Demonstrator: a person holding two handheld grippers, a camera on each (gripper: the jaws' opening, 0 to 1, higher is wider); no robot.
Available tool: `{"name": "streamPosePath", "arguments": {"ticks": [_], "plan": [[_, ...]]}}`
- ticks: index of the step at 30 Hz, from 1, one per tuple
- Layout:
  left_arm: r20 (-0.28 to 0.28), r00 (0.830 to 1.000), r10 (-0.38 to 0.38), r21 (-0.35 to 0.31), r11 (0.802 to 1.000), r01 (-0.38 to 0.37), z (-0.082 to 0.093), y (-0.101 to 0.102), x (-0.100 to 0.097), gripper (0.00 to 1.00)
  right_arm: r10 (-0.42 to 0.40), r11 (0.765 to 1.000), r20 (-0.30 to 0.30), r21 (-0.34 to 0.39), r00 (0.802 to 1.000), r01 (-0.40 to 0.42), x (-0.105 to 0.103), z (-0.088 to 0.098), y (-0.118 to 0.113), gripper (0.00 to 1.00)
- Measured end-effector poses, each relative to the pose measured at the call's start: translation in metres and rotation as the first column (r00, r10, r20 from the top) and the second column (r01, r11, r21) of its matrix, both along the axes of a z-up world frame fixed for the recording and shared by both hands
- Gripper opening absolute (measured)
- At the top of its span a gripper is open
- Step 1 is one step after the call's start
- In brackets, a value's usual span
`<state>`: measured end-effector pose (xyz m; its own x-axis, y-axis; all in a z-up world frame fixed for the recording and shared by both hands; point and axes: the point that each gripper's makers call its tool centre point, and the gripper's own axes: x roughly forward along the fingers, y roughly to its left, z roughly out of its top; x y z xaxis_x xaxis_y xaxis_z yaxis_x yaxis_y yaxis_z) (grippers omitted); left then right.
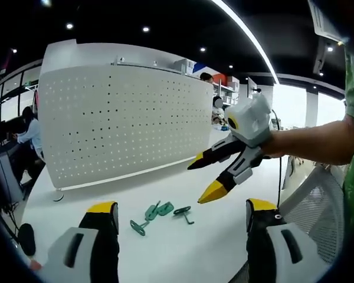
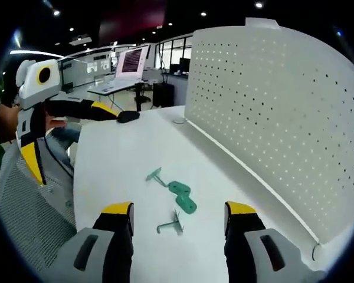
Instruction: Insert the hook assembly into the mounting plate slot until the hook locks in place.
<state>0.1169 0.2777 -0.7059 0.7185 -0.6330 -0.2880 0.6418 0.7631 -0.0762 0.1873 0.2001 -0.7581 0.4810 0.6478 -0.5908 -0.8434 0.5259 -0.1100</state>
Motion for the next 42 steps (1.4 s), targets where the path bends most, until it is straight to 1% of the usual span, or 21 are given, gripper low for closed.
{"name": "streamPosePath", "arguments": {"ticks": [8, 16, 20, 32, 42], "plan": [[-0.006, 1.000, -0.014, 0.016, 1.000, 0.014, -0.003, -0.003, -0.001, 0.91, 0.020, 1.000, -0.009, -0.017, 1.000, -0.020, 0.007, -0.006, 0.005, 0.58], [-0.009, 1.000, -0.013, 0.016, 1.000, 0.013, -0.005, -0.003, 0.000, 0.90, 0.031, 0.999, -0.020, -0.036, 0.999, -0.032, 0.013, -0.013, 0.005, 0.55], [-0.012, 1.000, -0.013, 0.019, 1.000, 0.013, -0.005, -0.003, 0.001, 0.90, 0.046, 0.998, -0.021, -0.046, 0.999, -0.047, 0.016, -0.017, 0.008, 0.53], [-0.013, 1.000, -0.003, 0.019, 1.000, 0.003, -0.006, 0.000, 0.002, 0.90, 0.077, 0.994, -0.036, -0.072, 0.996, -0.080, 0.023, -0.029, 0.019, 0.52], [-0.013, 1.000, 0.000, 0.021, 1.000, 0.000, -0.007, 0.001, 0.003, 0.90, 0.095, 0.991, -0.056, -0.090, 0.994, -0.100, 0.028, -0.038, 0.022, 0.50]]}}
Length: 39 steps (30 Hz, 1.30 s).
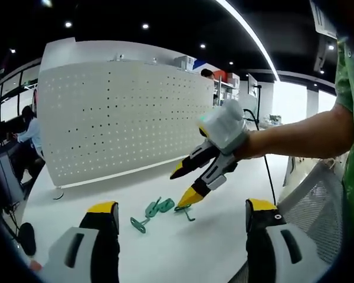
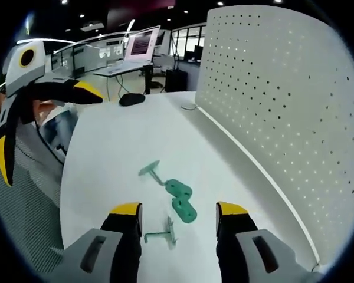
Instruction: Insert the hook assembly into the mounting plate slot until the hook locks in place.
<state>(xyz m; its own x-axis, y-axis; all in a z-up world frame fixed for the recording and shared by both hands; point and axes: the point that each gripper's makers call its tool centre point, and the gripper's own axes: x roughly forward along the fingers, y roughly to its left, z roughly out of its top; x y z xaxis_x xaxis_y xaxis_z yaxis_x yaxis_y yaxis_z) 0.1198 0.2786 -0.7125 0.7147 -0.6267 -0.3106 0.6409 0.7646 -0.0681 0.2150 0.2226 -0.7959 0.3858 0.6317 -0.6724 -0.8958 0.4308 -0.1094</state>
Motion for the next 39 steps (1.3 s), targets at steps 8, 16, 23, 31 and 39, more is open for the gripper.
{"name": "streamPosePath", "arguments": {"ticks": [8, 16, 23, 31, 39], "plan": [[-0.002, 1.000, 0.006, 0.000, 1.000, -0.006, 0.000, 0.001, 0.001, 0.90, 0.025, 0.999, -0.008, -0.023, 1.000, -0.025, 0.002, -0.006, 0.005, 0.48], [-0.004, 1.000, 0.005, -0.001, 1.000, -0.005, -0.001, 0.001, 0.002, 0.90, 0.053, 0.997, -0.007, -0.049, 0.999, -0.054, 0.005, -0.012, 0.010, 0.41], [-0.006, 1.000, 0.007, -0.004, 1.000, -0.007, -0.001, 0.001, 0.001, 0.90, 0.085, 0.993, -0.005, -0.083, 0.996, -0.085, 0.005, -0.016, 0.012, 0.32], [-0.007, 1.000, 0.004, -0.006, 1.000, -0.004, 0.000, 0.001, 0.001, 0.89, 0.106, 0.988, -0.001, -0.109, 0.994, -0.105, 0.006, -0.019, 0.012, 0.24], [-0.006, 1.000, 0.004, -0.013, 1.000, -0.004, 0.001, 0.001, 0.001, 0.89, 0.131, 0.982, 0.002, -0.136, 0.991, -0.129, 0.006, -0.022, 0.013, 0.17]]}}
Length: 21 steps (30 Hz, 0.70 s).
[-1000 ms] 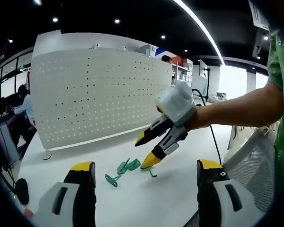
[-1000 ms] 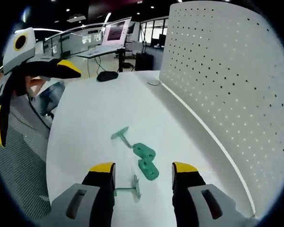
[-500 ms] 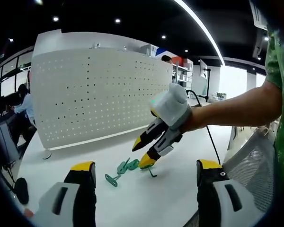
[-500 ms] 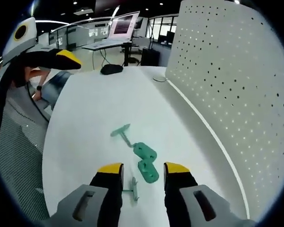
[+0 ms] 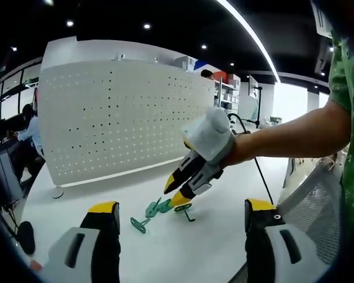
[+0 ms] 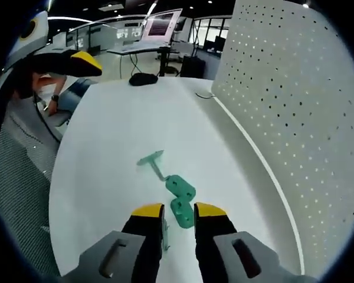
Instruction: Insert the hook assembly into the mounting plate slot until the hook locks in place.
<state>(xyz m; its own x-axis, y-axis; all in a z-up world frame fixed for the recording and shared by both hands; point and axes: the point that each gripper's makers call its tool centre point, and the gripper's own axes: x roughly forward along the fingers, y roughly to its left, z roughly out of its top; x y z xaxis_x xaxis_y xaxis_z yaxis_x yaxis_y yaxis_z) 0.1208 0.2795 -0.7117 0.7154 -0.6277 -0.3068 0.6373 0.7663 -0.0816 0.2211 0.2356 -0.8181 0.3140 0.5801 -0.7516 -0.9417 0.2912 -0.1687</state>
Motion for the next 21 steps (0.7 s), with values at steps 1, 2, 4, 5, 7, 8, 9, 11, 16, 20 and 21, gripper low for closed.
{"name": "streamPosePath", "arguments": {"ticks": [1, 2, 4, 5, 7, 8, 9, 11, 16, 20, 21], "plan": [[0.001, 1.000, 0.000, -0.001, 1.000, 0.000, 0.000, 0.000, 0.000, 0.89, 0.003, 1.000, 0.002, -0.004, 1.000, -0.003, 0.000, -0.001, 0.000, 0.17], [0.001, 1.000, 0.001, -0.002, 1.000, -0.001, 0.000, 0.000, 0.000, 0.89, 0.005, 1.000, -0.001, -0.007, 1.000, -0.005, 0.000, -0.002, 0.001, 0.16], [0.000, 1.000, 0.002, -0.003, 1.000, -0.002, 0.000, 0.000, 0.000, 0.89, 0.010, 1.000, -0.002, -0.013, 1.000, -0.010, 0.000, -0.003, 0.001, 0.16], [0.001, 1.000, 0.003, -0.005, 1.000, -0.003, 0.001, 0.000, 0.000, 0.89, 0.014, 1.000, -0.005, -0.020, 1.000, -0.014, 0.000, -0.005, 0.001, 0.16], [0.002, 1.000, 0.004, -0.004, 1.000, -0.004, 0.001, 0.001, 0.000, 0.89, 0.022, 0.999, -0.005, -0.028, 1.000, -0.022, -0.001, -0.006, 0.001, 0.14], [0.001, 1.000, 0.005, -0.006, 1.000, -0.005, 0.001, 0.001, 0.000, 0.89, 0.026, 0.999, -0.003, -0.034, 1.000, -0.026, -0.001, -0.007, 0.001, 0.13], [0.002, 1.000, 0.006, -0.007, 1.000, -0.006, 0.001, 0.001, 0.000, 0.89, 0.030, 0.999, -0.002, -0.038, 1.000, -0.030, -0.001, -0.007, 0.001, 0.12], [0.004, 1.000, 0.007, -0.006, 1.000, -0.007, 0.001, 0.001, 0.001, 0.89, 0.038, 0.998, -0.002, -0.046, 0.999, -0.038, 0.000, -0.008, 0.001, 0.11], [0.001, 1.000, 0.007, -0.007, 1.000, -0.007, 0.001, 0.001, 0.001, 0.88, 0.056, 0.996, 0.001, -0.067, 0.998, -0.056, 0.000, -0.010, 0.001, 0.08], [-0.001, 1.000, 0.010, -0.008, 1.000, -0.010, 0.001, 0.002, 0.001, 0.88, 0.072, 0.993, 0.004, -0.089, 0.997, -0.072, 0.001, -0.013, 0.000, 0.07], [0.000, 1.000, 0.010, -0.009, 1.000, -0.010, 0.001, 0.002, 0.001, 0.88, 0.076, 0.993, 0.003, -0.091, 0.997, -0.075, 0.001, -0.013, 0.000, 0.06]]}}
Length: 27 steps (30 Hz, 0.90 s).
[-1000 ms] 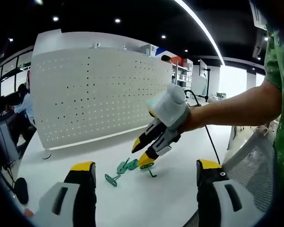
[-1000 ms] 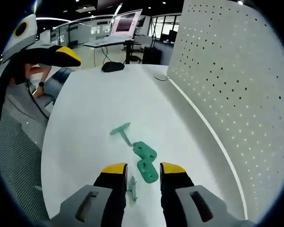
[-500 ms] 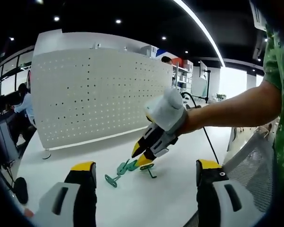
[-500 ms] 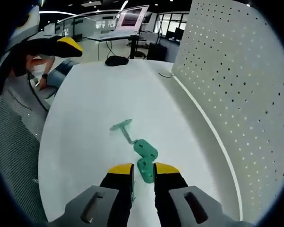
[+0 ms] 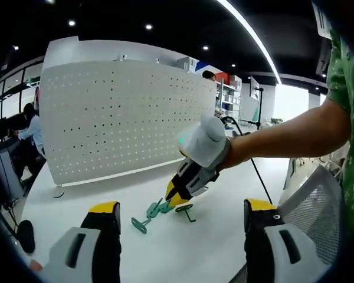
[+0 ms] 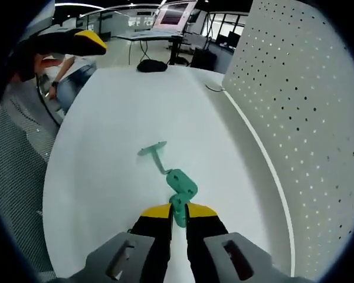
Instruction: Insert the hook assembly into the mounting plate slot until the hook locks in place.
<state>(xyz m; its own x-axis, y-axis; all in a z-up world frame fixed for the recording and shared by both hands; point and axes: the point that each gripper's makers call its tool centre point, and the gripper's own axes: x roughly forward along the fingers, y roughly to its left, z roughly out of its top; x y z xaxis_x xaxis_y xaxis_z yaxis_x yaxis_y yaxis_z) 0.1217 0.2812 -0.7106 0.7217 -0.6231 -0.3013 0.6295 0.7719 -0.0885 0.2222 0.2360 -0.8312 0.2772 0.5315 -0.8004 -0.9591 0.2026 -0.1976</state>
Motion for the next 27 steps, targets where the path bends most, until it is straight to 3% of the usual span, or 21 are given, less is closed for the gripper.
{"name": "streamPosePath", "arguments": {"ticks": [27], "plan": [[0.000, 1.000, 0.006, -0.003, 1.000, -0.006, 0.000, 0.002, 0.001, 0.87, 0.054, 0.994, -0.001, -0.096, 0.999, -0.054, 0.005, -0.017, -0.002, 0.04]]}}
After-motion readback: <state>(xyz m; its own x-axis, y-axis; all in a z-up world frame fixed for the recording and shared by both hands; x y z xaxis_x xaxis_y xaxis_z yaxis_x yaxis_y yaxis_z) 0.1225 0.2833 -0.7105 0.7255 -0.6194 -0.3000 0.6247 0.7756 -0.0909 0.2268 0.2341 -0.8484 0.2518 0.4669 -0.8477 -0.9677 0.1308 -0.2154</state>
